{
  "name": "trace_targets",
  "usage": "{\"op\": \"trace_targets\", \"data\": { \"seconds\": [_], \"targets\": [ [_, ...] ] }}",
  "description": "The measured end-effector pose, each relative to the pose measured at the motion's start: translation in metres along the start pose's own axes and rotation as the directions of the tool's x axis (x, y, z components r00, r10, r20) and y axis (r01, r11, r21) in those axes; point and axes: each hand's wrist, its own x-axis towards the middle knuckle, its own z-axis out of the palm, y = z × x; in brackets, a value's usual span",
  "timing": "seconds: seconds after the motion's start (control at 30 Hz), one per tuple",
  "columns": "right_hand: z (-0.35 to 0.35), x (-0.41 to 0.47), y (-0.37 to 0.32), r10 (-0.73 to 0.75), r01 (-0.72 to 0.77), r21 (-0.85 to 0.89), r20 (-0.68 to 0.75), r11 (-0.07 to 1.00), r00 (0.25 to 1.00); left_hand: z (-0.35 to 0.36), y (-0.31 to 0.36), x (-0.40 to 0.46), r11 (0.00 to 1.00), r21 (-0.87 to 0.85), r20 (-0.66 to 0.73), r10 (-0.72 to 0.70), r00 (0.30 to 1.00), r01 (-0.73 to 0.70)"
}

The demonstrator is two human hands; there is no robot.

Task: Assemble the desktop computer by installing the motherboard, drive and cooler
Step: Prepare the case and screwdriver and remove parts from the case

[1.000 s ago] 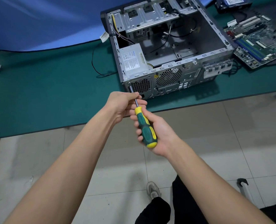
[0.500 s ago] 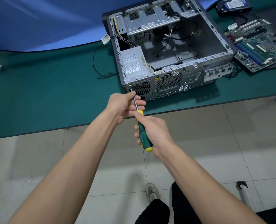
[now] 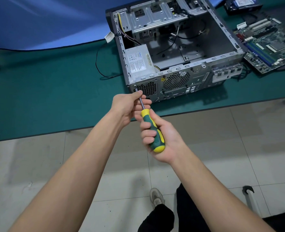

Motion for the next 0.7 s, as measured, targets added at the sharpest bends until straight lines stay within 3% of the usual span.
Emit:
{"op": "trace_targets", "data": {
  "seconds": [0.07, 0.13, 0.2, 0.23, 0.3, 0.37, 0.4, 0.47, 0.57, 0.7],
  "targets": [
    [-0.001, -0.002, 0.000, -0.023, 0.018, -0.102, -0.045, 0.995, 0.999, 0.000, 0.000, 0.000, 1.000, 0.021, -0.008, 0.005, 1.000, -0.005],
    [0.000, 0.002, 0.002, -0.185, 0.083, -0.456, -0.183, 0.886, 0.966, 0.000, 0.000, 0.001, 0.999, 0.048, -0.009, 0.012, 1.000, -0.011],
    [0.004, 0.005, 0.005, -0.336, 0.132, -0.590, -0.250, 0.796, 0.908, -0.001, 0.000, 0.001, 0.999, 0.053, -0.001, 0.013, 1.000, -0.013],
    [0.005, 0.006, 0.005, -0.326, 0.151, -0.530, -0.254, 0.835, 0.911, -0.002, 0.000, 0.001, 0.999, 0.047, -0.001, 0.015, 1.000, -0.014],
    [0.006, 0.004, 0.004, -0.122, 0.100, -0.170, -0.128, 0.980, 0.984, 0.000, 0.001, 0.001, 1.000, 0.013, 0.007, 0.015, 1.000, -0.015],
    [0.005, 0.001, 0.001, 0.026, -0.036, 0.138, 0.076, 0.990, 0.997, 0.002, 0.001, 0.000, 0.999, -0.033, 0.013, 0.016, 1.000, -0.015],
    [0.003, 0.000, 0.001, 0.023, -0.036, 0.133, 0.101, 0.990, 0.995, 0.002, 0.001, 0.001, 0.999, -0.033, 0.006, 0.017, 1.000, -0.017],
    [0.000, 0.002, 0.003, -0.041, 0.043, -0.093, 0.021, 0.995, 0.999, 0.002, 0.001, 0.002, 1.000, 0.001, -0.005, 0.016, 1.000, -0.016],
    [0.004, 0.002, 0.007, -0.192, 0.084, -0.494, -0.171, 0.865, 0.966, 0.000, -0.002, 0.003, 1.000, 0.002, -0.003, 0.009, 1.000, -0.009],
    [0.004, 0.006, 0.010, -0.437, 0.148, -0.680, -0.276, 0.719, 0.856, 0.002, -0.004, 0.003, 1.000, -0.022, 0.006, -0.007, 1.000, 0.007]
  ]
}}
